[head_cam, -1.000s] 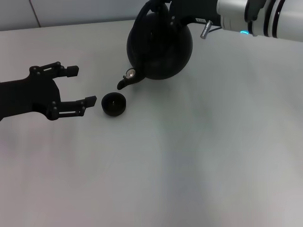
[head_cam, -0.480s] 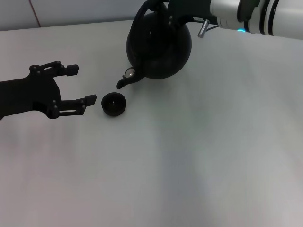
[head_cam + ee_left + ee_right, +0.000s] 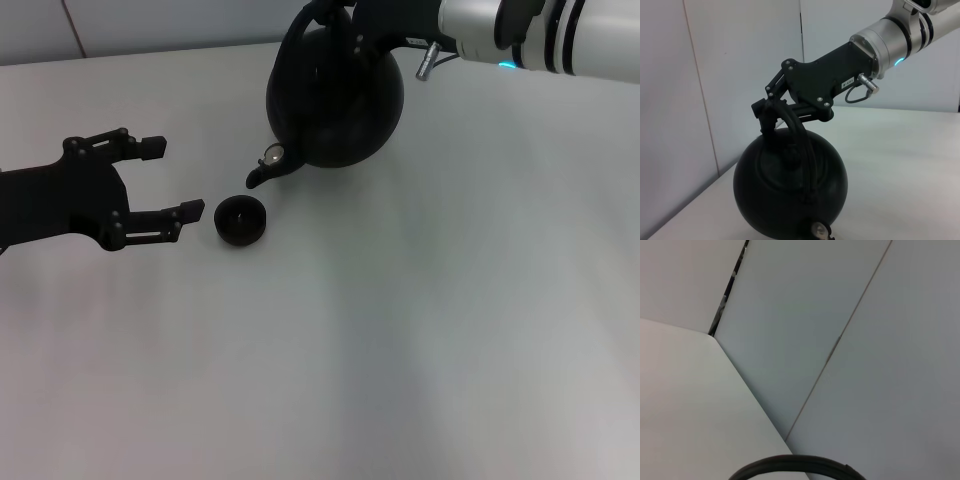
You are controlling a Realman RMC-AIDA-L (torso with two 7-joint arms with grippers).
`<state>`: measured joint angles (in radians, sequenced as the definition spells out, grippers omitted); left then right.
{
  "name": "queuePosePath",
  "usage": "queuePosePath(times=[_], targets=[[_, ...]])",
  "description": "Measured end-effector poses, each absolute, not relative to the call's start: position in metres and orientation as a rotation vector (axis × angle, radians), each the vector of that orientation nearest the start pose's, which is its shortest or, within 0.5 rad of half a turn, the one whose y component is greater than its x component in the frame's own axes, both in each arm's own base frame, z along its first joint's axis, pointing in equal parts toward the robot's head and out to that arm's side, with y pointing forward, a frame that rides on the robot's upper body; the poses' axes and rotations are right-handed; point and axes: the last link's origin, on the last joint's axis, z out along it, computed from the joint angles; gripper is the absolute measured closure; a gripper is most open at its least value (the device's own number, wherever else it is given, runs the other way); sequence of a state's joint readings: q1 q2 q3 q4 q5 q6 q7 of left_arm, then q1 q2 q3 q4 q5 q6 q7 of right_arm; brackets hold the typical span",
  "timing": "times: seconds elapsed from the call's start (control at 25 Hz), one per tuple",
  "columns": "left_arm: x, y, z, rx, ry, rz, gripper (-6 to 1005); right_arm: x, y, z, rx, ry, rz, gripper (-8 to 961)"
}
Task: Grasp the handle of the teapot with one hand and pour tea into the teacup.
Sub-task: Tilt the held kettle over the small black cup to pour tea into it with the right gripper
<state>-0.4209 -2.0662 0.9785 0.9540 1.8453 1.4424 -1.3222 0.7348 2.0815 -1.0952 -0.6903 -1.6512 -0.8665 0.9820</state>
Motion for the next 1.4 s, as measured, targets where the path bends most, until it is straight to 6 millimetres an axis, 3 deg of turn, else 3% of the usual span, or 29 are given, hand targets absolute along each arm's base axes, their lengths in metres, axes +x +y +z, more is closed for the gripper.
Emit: queuePosePath(times=[1.4], targets=[[-0.24, 0.339, 0.021, -2.694, -0.181, -0.524, 139, 0.156, 0.448, -0.014, -2.384, -0.249, 0.295, 842]])
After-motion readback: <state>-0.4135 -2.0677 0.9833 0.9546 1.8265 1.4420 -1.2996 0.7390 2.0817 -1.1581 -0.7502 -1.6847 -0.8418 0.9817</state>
